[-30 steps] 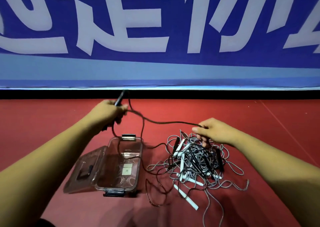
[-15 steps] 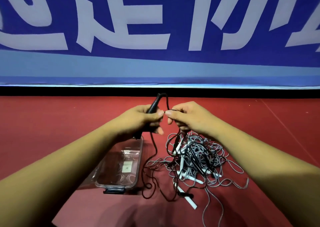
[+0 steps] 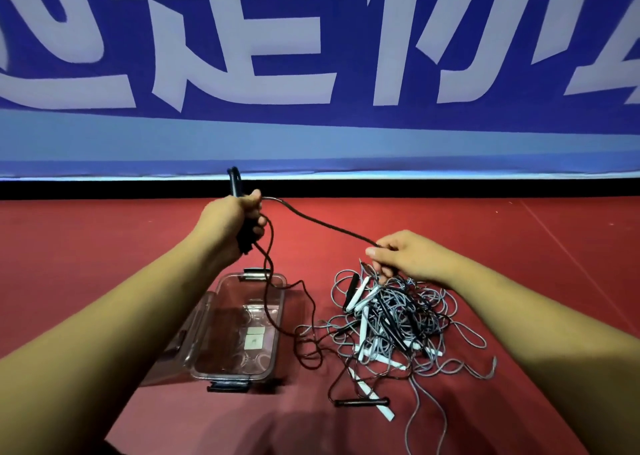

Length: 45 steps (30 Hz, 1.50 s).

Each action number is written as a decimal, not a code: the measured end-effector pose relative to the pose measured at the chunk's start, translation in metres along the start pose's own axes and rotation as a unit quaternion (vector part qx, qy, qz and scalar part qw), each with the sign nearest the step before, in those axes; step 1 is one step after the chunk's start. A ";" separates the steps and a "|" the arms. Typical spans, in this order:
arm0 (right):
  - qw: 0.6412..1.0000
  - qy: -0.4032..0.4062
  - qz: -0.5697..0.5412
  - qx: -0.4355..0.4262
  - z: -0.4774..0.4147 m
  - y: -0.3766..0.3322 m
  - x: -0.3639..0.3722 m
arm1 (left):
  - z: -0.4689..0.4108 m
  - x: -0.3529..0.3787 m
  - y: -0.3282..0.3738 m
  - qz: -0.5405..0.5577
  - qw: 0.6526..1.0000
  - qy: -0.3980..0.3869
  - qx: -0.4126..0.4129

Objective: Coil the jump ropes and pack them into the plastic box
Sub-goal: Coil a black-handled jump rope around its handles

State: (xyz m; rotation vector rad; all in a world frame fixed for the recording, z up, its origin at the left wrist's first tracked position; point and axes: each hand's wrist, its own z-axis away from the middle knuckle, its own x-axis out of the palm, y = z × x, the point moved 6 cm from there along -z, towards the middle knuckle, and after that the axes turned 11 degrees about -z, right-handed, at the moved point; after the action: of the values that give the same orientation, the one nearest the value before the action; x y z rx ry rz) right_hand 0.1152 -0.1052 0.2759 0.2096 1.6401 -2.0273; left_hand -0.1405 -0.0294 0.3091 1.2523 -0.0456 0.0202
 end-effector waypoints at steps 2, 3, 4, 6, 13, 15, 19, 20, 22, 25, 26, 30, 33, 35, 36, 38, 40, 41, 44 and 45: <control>0.998 0.029 -0.048 -0.024 -0.001 -0.008 -0.004 | -0.003 -0.010 -0.009 -0.157 0.987 0.022 -0.004; 0.997 0.033 -0.058 -0.035 -0.001 -0.013 -0.003 | -0.004 -0.014 -0.008 -0.291 0.955 0.040 0.024; 0.997 0.028 -0.058 -0.045 0.000 -0.020 -0.001 | -0.003 -0.015 -0.005 -0.398 0.914 0.052 0.065; 0.997 -0.001 -0.055 -0.061 0.001 -0.034 0.011 | 0.008 0.002 0.001 -0.433 0.892 0.008 0.130; 0.989 -0.016 -0.103 -0.109 -0.001 -0.065 0.022 | 0.054 0.072 -0.007 -0.255 0.917 -0.278 0.133; 0.993 -0.018 -0.066 -0.098 0.000 -0.056 0.018 | 0.042 0.061 0.004 -0.190 0.955 -0.182 0.136; 0.999 -0.042 -0.012 -0.009 0.002 -0.003 0.000 | 0.016 0.020 0.023 -0.040 0.991 -0.039 0.123; 0.999 -0.039 -0.011 0.001 0.004 0.006 -0.006 | 0.013 0.013 0.019 -0.041 0.992 -0.023 0.115; 0.999 -0.023 -0.029 -0.006 0.004 0.010 -0.010 | 0.006 0.002 0.007 -0.049 0.997 -0.002 0.067; 0.994 -0.007 -0.103 -0.028 0.000 -0.004 -0.001 | -0.001 -0.011 0.003 -0.264 0.959 0.072 0.078; 0.992 -0.009 -0.123 -0.029 -0.001 -0.012 0.005 | -0.001 -0.013 0.008 -0.370 0.915 0.103 0.122; 0.987 -0.031 -0.144 -0.065 0.000 -0.051 0.026 | 0.021 0.021 0.011 -0.367 0.904 -0.054 0.214; 0.982 -0.020 -0.157 -0.107 0.000 -0.071 0.029 | 0.050 0.060 -0.001 -0.304 0.899 -0.244 0.200; 0.978 -0.022 -0.175 -0.111 -0.002 -0.071 0.024 | 0.055 0.067 0.005 -0.271 0.918 -0.211 0.197; 0.980 -0.026 -0.168 -0.103 -0.002 -0.067 0.020 | 0.050 0.063 0.010 -0.255 0.933 -0.162 0.196; 0.992 -0.023 -0.099 -0.072 -0.002 -0.045 0.009 | 0.038 0.047 0.021 -0.181 0.963 -0.071 0.185; 0.999 -0.018 -0.045 -0.022 0.001 -0.016 -0.003 | 0.027 0.029 0.028 -0.125 0.977 -0.017 0.174; 0.999 -0.020 -0.036 -0.007 0.002 -0.004 -0.007 | 0.022 0.020 0.026 -0.121 0.980 0.004 0.160; 0.996 -0.020 -0.082 0.005 0.004 0.008 -0.011 | 0.008 0.002 0.007 -0.141 0.987 0.013 0.072; 0.995 -0.016 -0.103 0.003 0.004 0.005 -0.009 | 0.002 -0.002 -0.001 -0.189 0.980 0.005 0.053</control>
State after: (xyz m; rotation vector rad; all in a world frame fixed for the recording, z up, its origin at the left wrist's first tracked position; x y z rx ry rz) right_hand 0.1260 -0.1073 0.2762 0.0102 1.6943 -2.1748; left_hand -0.1427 -0.0320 0.3087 1.3495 0.2054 -0.3046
